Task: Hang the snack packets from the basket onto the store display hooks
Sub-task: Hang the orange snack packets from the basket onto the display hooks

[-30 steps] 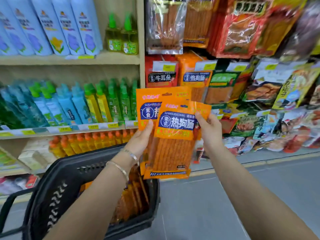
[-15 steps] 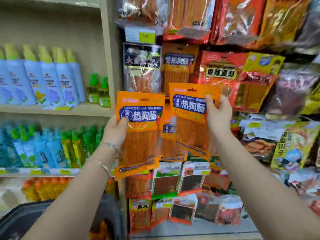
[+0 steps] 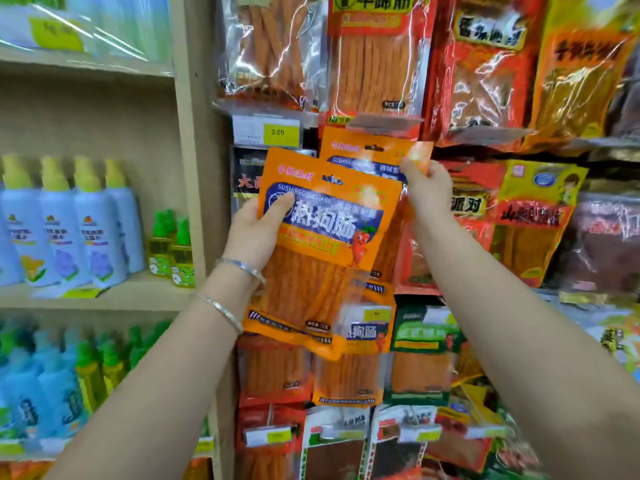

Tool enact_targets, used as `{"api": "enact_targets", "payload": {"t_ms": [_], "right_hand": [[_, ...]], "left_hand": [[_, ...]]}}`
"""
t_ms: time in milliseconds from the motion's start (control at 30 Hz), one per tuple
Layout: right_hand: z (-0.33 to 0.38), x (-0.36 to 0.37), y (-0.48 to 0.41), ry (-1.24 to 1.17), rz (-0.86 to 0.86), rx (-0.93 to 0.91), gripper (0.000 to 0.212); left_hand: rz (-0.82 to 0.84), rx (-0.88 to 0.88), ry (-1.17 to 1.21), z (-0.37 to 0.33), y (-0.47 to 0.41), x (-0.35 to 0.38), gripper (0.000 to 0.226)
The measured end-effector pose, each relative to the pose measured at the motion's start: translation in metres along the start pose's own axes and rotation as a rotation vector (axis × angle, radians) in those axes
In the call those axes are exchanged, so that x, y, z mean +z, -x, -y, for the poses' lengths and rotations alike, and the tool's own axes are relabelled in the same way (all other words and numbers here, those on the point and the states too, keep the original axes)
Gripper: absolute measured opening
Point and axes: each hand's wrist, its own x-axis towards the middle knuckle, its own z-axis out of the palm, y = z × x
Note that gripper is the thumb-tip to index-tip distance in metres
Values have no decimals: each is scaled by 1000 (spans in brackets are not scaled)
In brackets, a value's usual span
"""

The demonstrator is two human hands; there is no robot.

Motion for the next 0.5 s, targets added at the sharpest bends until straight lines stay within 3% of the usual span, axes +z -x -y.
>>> {"api": "enact_targets", "payload": {"t_ms": [367, 500], "right_hand": [[-19, 16, -37, 170, -28, -28, 27], [-27, 21, -45, 401, 0, -172, 16]], "left_hand": [[57, -37, -21, 32, -39, 15, 13], [33, -64, -23, 40, -47, 18, 18]]}}
